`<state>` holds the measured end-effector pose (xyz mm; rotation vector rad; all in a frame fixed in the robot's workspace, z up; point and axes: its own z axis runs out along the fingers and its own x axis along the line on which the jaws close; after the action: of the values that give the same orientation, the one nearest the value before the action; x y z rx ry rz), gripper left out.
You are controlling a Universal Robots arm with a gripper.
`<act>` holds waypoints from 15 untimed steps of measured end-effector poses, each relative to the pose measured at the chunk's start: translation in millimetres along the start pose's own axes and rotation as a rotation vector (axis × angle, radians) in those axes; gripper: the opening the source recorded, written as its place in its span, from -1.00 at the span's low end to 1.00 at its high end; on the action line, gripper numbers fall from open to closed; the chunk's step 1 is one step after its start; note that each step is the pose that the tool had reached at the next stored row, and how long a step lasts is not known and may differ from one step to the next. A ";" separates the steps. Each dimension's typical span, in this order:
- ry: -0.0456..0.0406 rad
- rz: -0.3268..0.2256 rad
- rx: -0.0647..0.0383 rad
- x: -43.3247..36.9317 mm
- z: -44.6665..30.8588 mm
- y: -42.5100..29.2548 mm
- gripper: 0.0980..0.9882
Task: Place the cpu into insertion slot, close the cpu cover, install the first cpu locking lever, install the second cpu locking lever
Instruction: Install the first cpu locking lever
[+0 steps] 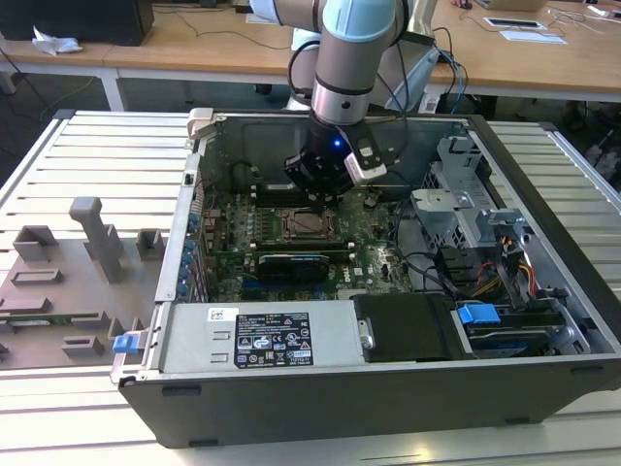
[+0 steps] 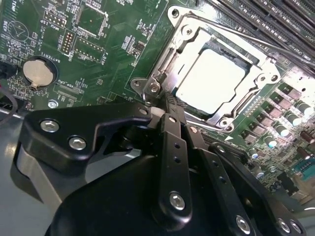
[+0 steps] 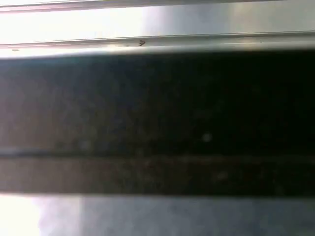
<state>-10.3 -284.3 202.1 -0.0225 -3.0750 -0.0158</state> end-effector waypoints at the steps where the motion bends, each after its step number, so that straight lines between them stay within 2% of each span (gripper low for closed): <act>1: 0.0000 0.000 0.000 0.0 0.0 0.0 -0.98; 5: -0.0033 0.000 -0.002 1.1 -3.8 0.2 -0.98; 8: -0.0047 -0.001 -0.016 4.5 -5.7 0.1 -0.98; 10: -0.0067 -0.002 -0.030 9.7 -5.8 0.0 -0.98; 13: -0.0080 -0.004 -0.065 19.5 -5.2 -0.2 -0.98; 15: -0.0083 -0.005 -0.076 23.5 -4.9 -0.4 -0.98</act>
<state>-33.4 -284.3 208.6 -0.0187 -3.0811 -0.1330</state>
